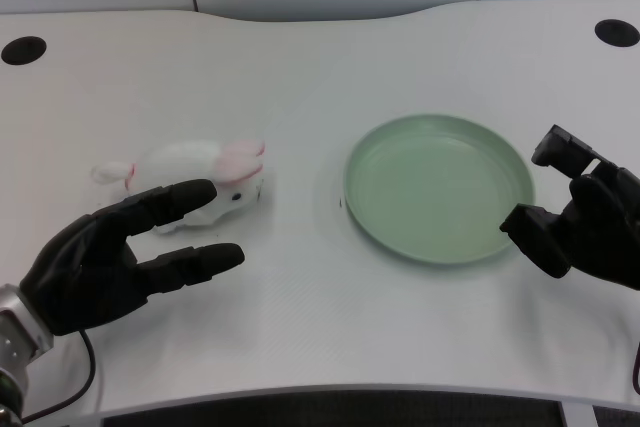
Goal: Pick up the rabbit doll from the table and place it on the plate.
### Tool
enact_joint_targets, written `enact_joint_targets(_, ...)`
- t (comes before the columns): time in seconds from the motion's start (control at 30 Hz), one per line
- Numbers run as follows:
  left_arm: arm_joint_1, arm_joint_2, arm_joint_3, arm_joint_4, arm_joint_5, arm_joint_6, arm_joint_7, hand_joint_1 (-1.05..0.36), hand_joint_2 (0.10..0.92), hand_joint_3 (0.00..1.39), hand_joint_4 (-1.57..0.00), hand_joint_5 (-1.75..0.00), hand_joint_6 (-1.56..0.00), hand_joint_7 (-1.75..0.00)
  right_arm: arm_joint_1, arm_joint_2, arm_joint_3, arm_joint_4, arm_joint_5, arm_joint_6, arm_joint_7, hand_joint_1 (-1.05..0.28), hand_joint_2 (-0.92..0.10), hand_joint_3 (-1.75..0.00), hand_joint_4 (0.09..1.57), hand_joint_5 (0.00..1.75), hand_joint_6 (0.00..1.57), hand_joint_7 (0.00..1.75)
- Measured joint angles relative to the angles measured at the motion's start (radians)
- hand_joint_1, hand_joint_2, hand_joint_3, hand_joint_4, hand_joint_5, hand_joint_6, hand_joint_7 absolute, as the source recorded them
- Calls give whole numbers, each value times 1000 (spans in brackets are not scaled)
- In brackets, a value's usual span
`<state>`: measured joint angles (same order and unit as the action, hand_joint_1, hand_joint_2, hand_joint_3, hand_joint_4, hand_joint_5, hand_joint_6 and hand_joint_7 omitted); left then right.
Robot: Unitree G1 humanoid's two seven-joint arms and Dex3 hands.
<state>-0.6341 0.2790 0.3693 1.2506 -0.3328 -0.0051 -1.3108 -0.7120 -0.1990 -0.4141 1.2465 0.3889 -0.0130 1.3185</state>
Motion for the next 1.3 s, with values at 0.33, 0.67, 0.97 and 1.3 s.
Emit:
enact_joint_targets(0.33,-1,0,0,0,0,7,0,-866,921,213,-842,-19,-741,-12,4,0,0,-1,0,-6,-2,-653,-919,-52,1040,1746,803,1746)
enact_joint_targets(0.67,-1,-1,-1,0,0,8,0,-863,921,221,-847,-17,-745,-10,4,0,-1,-1,0,-6,-3,-664,-921,-38,1053,1746,811,1746)
enact_joint_targets(0.97,0,-5,2,-4,-1,-4,2,-841,921,219,-831,-6,-738,-3,4,-1,-1,-3,0,-7,-10,-665,-921,-38,1046,1746,793,1746)
enact_joint_targets(1.3,26,-74,17,-308,-79,-183,27,-843,921,137,-805,-6,-704,-2,5,-8,0,-3,0,0,-8,-657,-921,-37,1047,1746,804,1746)
